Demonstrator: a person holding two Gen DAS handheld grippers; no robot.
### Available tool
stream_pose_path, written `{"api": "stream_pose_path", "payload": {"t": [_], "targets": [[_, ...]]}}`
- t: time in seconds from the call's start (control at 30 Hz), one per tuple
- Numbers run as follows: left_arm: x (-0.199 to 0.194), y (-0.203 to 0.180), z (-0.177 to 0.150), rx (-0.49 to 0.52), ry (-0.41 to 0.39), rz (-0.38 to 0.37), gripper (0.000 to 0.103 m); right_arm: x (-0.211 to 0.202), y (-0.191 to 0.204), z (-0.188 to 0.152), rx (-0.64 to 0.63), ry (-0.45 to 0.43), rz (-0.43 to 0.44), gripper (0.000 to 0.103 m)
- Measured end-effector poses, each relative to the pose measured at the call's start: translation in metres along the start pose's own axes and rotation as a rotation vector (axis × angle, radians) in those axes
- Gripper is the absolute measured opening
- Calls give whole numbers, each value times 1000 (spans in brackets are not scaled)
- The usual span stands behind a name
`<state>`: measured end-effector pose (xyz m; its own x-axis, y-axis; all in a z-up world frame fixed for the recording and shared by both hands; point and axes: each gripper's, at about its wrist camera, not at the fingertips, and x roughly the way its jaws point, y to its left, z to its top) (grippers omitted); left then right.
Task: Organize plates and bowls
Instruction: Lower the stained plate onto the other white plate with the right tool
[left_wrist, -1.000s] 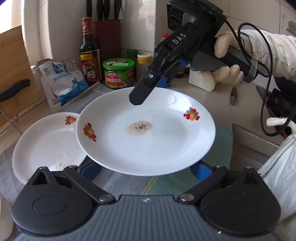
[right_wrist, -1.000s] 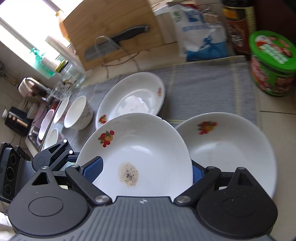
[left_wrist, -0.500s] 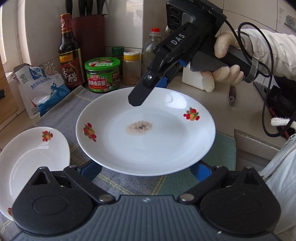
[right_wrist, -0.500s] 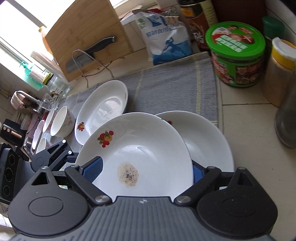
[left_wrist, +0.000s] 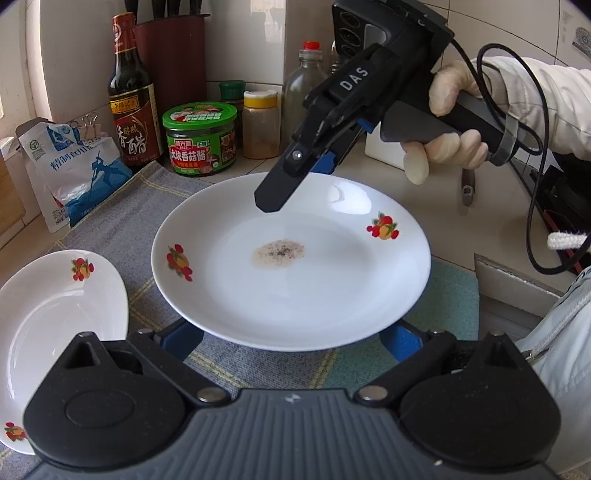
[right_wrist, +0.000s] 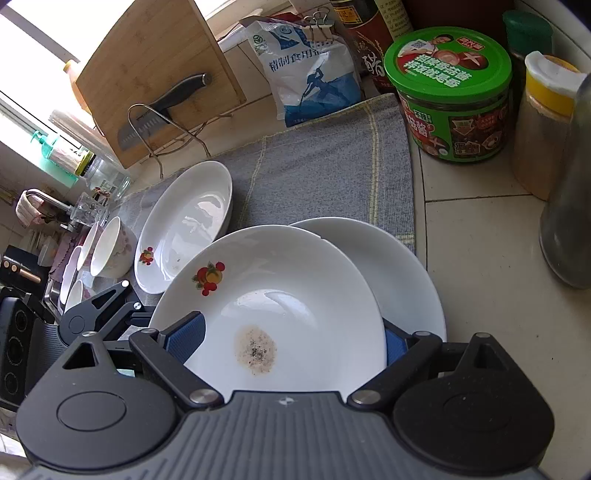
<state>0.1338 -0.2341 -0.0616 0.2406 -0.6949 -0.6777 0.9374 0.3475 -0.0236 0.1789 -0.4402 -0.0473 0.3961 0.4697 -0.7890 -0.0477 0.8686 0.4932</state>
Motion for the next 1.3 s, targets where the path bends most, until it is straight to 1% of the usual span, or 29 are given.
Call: {"api": "stream_pose_path", "payload": {"t": [0.33,0.63,0.93,1.3], "targets": [[7,3,4,10,14,-5,100,-2,-8,-4,24,-9,-18,97],[17,7,8,30,30,-2,100,-12,-15,-7,53,-31,-18,97],[18,10,7,24,27,-8,101,-18,-17,-12,62,-46,-31,97],[15,5,7,29,16,12,101,-28,-14,-16,74,-74,-49,97]]}}
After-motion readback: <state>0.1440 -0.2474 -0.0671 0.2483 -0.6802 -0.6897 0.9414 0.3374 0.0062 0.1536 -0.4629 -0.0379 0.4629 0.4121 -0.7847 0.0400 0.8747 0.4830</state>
